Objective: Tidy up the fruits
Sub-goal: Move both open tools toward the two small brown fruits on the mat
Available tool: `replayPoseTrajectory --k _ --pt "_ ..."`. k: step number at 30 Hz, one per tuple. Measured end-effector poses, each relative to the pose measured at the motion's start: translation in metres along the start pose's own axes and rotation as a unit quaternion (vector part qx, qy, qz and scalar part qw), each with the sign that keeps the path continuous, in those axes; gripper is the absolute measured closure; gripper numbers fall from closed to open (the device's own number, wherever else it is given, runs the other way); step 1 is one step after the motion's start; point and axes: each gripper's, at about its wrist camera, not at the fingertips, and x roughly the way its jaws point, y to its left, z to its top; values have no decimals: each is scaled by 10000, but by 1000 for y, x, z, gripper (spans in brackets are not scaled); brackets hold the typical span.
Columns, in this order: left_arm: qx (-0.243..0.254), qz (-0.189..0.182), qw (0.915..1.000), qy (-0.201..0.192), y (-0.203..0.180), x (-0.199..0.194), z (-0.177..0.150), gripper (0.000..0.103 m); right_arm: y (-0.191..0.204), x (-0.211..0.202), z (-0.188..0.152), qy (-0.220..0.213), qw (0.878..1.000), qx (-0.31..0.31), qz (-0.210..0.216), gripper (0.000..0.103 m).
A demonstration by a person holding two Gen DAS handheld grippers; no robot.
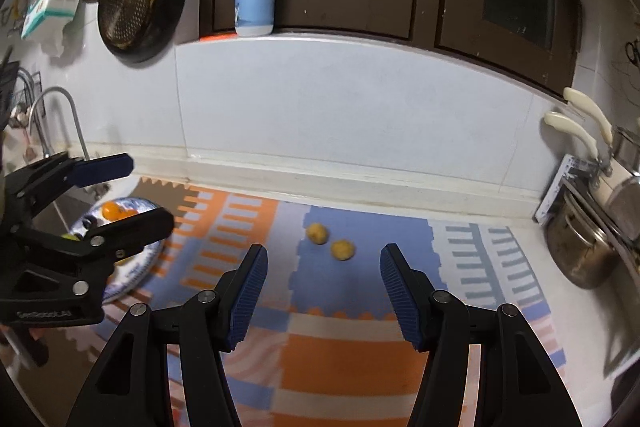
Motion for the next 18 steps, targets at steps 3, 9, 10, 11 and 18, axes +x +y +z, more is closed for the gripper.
replayPoseTrajectory --k 3,9,10,11,18 --pt "37 -27 9999 137 -5 26 0 33 -12 17 0 92 9999 -34 60 43" --pt "101 -255 9981 546 -11 75 -3 50 -31 58 -6 366 9987 -74 345 44" --pt "130 -288 9977 602 -12 82 -4 50 -33 65 -7 427 9983 -90 387 44" --pt "155 -301 9974 639 -13 89 -4 50 -35 72 -9 491 9978 -87 437 44" --pt "282 -418 9942 951 -12 129 -6 52 -41 118 -20 849 9933 -308 724 50"
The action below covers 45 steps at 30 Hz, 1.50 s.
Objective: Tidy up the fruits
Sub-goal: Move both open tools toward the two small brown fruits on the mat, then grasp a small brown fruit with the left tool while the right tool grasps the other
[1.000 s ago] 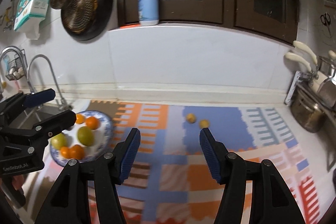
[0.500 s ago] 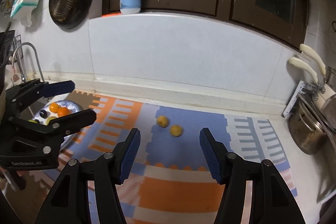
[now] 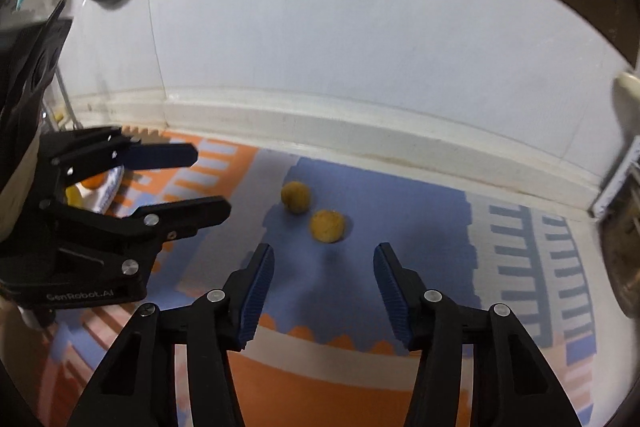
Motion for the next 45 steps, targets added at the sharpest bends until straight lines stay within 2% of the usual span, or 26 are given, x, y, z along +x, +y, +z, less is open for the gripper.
replayPoseTrajectory --k 3,9,18,23,24,25,33,38,45 --pt "67 -45 9998 160 2 17 6 54 -5 17 1 136 9998 -92 93 56" --pt "335 -146 9985 407 5 43 15 57 -14 44 2 334 9990 -177 222 61" --pt "405 -356 9963 663 8 64 21 61 -16 60 7 332 9978 -358 442 61" --pt "320 -422 9958 744 10 73 22 61 -20 71 8 417 9968 -351 581 66" --pt "334 -434 9957 748 8 75 23 61 -21 72 8 427 9967 -330 608 73" --pt "370 -436 9954 767 7 76 23 61 -23 72 8 429 9966 -294 633 73" --pt "395 -338 9946 899 -4 87 23 75 -38 57 1 234 9988 69 427 73" --pt "160 -201 9965 794 -7 75 21 75 -41 46 -5 185 9991 262 281 73" --pt "-152 25 9988 472 -8 29 15 75 -32 22 -6 -31 9982 515 320 73"
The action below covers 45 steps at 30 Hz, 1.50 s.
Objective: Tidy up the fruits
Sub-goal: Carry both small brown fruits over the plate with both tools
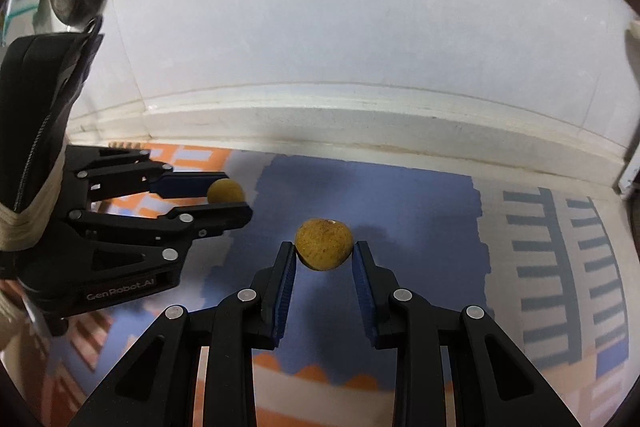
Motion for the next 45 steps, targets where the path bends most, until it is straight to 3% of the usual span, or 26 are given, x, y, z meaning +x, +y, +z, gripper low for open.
replayPoseTrajectory --k 11,26,45 --pt "-411 161 9974 -562 0 -86 -19 75 38 -58 -1 -443 9990 33 99 73" --pt "-790 802 9859 -1234 20 -188 -70 75 117 -113 -11 -785 9963 -208 283 73" --pt "-1078 1291 9755 -1417 77 -265 -136 75 220 -130 -11 -936 9924 -481 631 73"
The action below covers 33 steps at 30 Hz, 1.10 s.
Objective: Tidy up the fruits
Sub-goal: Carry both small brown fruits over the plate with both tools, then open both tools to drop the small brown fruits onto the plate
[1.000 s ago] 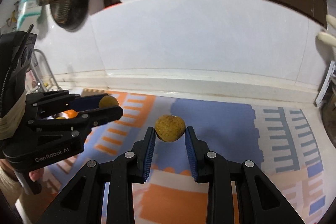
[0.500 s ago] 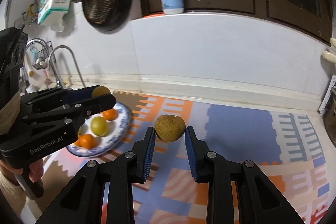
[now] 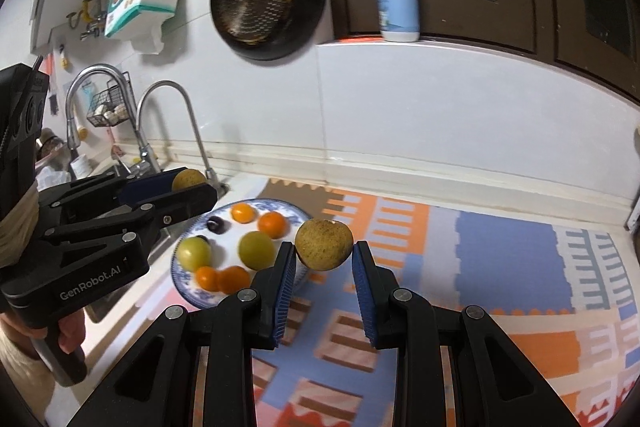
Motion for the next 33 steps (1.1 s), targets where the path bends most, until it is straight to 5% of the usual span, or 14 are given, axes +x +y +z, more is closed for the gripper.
replayPoseTrajectory --k 17,33 --pt "-94 274 9990 352 74 5 -28 75 65 48 2 280 9995 -148 70 73" --pt "191 -229 9931 1137 114 85 -40 75 82 131 12 960 9943 -413 232 73"
